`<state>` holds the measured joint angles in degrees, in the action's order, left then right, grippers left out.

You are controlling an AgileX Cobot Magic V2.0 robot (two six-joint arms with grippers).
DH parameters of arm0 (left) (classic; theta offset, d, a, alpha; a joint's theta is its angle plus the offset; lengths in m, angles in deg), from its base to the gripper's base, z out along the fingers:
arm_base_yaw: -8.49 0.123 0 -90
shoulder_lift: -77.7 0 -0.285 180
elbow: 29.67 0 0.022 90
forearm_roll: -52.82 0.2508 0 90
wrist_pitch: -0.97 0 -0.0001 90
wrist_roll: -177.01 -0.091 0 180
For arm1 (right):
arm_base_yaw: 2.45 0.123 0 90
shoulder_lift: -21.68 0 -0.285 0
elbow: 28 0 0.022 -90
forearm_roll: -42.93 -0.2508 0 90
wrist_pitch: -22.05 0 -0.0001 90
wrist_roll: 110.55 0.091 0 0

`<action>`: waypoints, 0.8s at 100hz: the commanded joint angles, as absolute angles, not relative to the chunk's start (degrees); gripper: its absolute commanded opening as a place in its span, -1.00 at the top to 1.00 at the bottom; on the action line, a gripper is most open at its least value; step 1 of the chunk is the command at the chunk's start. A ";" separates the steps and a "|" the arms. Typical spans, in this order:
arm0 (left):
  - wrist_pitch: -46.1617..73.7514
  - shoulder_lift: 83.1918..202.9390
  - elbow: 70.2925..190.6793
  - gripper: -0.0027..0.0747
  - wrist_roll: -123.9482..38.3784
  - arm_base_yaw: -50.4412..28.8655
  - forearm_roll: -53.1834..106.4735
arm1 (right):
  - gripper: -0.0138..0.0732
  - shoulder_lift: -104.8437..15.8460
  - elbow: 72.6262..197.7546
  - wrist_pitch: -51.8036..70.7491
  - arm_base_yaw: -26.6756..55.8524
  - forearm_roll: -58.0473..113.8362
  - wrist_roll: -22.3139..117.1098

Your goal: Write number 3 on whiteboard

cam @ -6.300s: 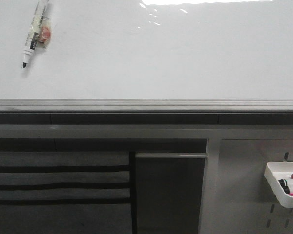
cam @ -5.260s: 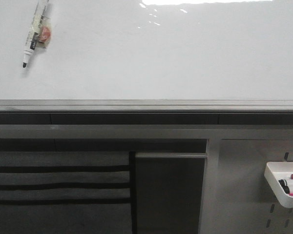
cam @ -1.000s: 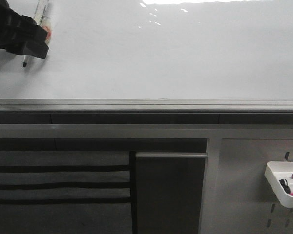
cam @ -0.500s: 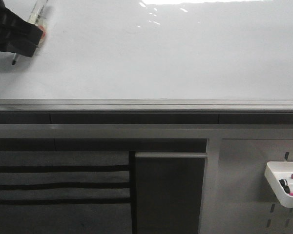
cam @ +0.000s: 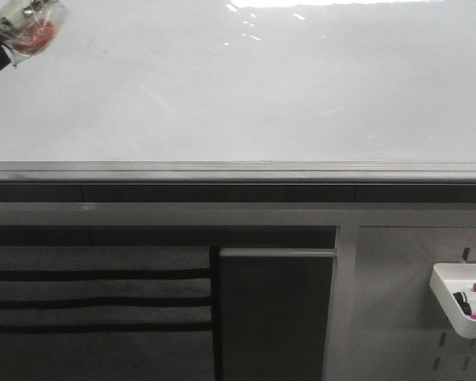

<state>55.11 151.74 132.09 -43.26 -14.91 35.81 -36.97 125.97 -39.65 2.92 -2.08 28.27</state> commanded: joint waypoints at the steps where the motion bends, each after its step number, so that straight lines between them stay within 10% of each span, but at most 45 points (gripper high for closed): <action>1: 59.38 150.35 134.98 0.98 -50.19 -17.49 27.96 | -0.22 -40.67 131.00 -43.87 3.87 -8.91 19.86; 80: 62.19 150.46 135.04 0.98 -52.81 -31.95 27.39 | -0.22 -62.20 150.05 -37.80 37.93 3.31 11.34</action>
<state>63.88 151.60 133.14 -52.71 -31.46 29.52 -62.83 148.16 -40.72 36.56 5.17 12.45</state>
